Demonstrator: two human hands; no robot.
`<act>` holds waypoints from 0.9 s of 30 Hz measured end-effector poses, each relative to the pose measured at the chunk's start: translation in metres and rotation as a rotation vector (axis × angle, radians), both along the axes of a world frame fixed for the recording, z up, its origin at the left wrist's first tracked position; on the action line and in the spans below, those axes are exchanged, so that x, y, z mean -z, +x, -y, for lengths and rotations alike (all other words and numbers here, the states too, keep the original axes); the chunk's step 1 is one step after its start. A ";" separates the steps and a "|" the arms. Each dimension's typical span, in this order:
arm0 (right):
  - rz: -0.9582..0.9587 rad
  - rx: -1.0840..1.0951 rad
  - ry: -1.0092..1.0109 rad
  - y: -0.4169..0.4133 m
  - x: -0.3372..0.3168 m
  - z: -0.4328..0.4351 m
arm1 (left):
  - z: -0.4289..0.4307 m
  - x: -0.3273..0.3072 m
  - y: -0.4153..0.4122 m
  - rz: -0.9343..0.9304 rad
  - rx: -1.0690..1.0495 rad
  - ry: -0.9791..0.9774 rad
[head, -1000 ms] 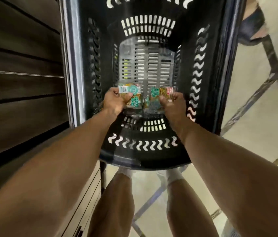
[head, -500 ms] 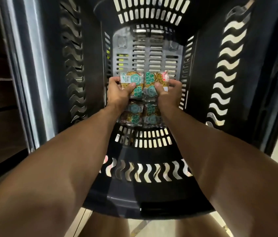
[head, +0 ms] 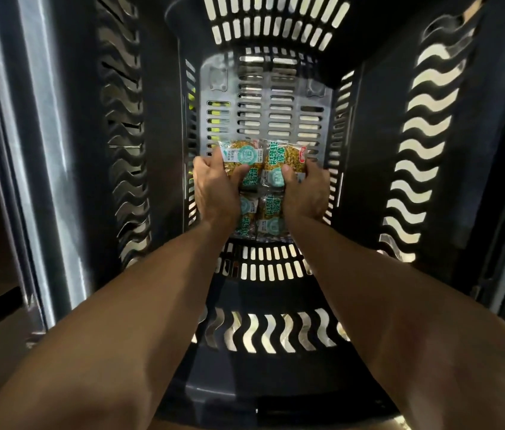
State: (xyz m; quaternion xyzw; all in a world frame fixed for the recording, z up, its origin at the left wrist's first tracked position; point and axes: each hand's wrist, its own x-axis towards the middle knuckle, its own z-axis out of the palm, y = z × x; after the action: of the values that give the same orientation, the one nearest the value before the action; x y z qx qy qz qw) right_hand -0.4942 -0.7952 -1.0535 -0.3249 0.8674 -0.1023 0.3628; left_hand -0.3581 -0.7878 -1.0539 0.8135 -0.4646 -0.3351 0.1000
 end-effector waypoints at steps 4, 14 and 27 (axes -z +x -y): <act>0.031 0.070 -0.045 -0.003 -0.001 -0.001 | -0.003 0.000 -0.003 -0.034 -0.081 -0.033; -0.027 0.035 0.000 0.005 -0.011 -0.002 | -0.006 -0.003 0.002 -0.004 -0.047 -0.072; -0.138 -0.561 -0.143 -0.008 -0.284 0.041 | 0.053 -0.267 0.001 0.064 0.145 0.169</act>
State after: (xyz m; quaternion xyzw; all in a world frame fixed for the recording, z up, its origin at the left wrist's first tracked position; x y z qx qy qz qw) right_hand -0.5025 -0.8361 -0.7695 -0.5828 0.7570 -0.0365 0.2931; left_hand -0.3572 -0.8408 -0.7868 0.7937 -0.4952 -0.3532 -0.0085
